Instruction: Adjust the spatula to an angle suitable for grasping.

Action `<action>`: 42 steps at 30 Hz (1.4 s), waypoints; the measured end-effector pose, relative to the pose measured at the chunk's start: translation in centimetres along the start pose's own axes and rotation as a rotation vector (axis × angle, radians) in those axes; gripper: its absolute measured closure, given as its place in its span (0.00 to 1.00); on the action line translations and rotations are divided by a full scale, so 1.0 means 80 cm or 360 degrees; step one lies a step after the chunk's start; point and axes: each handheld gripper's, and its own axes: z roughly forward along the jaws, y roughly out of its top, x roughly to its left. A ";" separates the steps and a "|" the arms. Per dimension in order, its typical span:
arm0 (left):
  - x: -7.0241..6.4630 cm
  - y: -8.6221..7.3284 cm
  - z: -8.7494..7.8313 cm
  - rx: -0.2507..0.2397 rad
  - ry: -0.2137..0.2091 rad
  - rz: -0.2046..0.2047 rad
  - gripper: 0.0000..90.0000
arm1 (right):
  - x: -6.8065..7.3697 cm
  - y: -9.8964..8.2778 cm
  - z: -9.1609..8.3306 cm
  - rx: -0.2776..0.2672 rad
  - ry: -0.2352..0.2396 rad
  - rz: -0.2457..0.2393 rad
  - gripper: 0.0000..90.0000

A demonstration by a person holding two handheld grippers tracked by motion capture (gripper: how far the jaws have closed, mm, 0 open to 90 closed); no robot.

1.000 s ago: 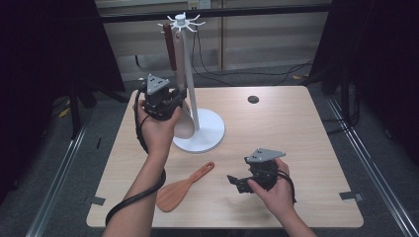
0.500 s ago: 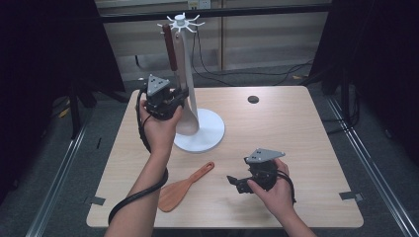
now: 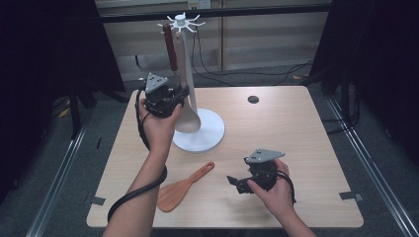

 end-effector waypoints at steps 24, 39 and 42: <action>0.007 -0.003 0.005 0.0025 -0.0013 -0.0020 0.81 | 0.001 0.000 0.000 0.0014 0.0007 -0.0001 0.13; 0.008 0.009 -0.019 -0.0044 -0.0009 0.0028 0.78 | 0.001 0.000 0.001 0.0009 0.0007 -0.0010 0.13; 0.006 0.017 -0.027 -0.0102 -0.0017 0.0046 0.79 | 0.002 0.000 0.002 0.0014 0.0008 -0.0010 0.13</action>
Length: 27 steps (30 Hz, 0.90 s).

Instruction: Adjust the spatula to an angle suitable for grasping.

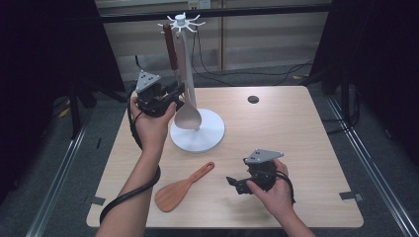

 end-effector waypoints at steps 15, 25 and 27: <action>-0.013 0.042 -0.018 -0.0332 -0.0050 0.0010 1.00 | 0.000 0.000 0.001 0.0003 0.0005 0.0002 0.13; -0.017 0.070 -0.012 -0.0312 -0.0068 0.0043 1.00 | -0.001 0.000 0.001 -0.0010 0.0011 0.0007 0.13; -0.019 0.077 -0.009 -0.0310 -0.0064 0.0049 1.00 | -0.001 0.000 0.001 -0.0010 0.0007 0.0008 0.13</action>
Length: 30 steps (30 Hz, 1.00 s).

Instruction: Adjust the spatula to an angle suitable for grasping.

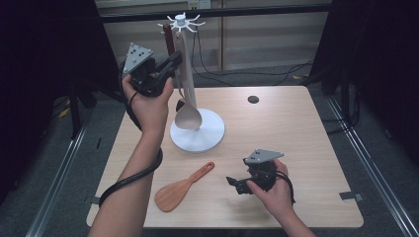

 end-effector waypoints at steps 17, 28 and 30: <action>-0.001 0.037 0.020 0.0004 0.0028 0.0047 1.00 | 0.001 0.000 0.001 0.0003 0.0007 -0.0005 0.13; 0.005 0.039 0.014 0.0006 0.0089 0.0031 1.00 | 0.002 0.000 0.001 0.0007 0.0011 -0.0003 0.13; 0.009 0.040 0.013 0.0016 0.0101 0.0039 1.00 | 0.002 0.000 0.002 0.0005 0.0016 -0.0004 0.13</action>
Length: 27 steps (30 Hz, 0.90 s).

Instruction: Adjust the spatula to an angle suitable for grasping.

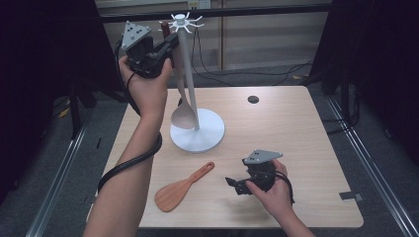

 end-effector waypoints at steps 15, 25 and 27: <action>0.013 0.002 -0.003 0.0001 0.0031 -0.0032 1.00 | 0.000 0.000 0.002 0.0001 0.0001 -0.0001 0.13; 0.017 0.003 -0.002 0.0004 0.0037 -0.0047 1.00 | 0.000 0.001 0.002 -0.0003 0.0004 0.0001 0.13; 0.017 0.003 -0.003 0.0012 0.0038 -0.0042 1.00 | 0.001 0.001 0.002 -0.0005 0.0004 0.0001 0.13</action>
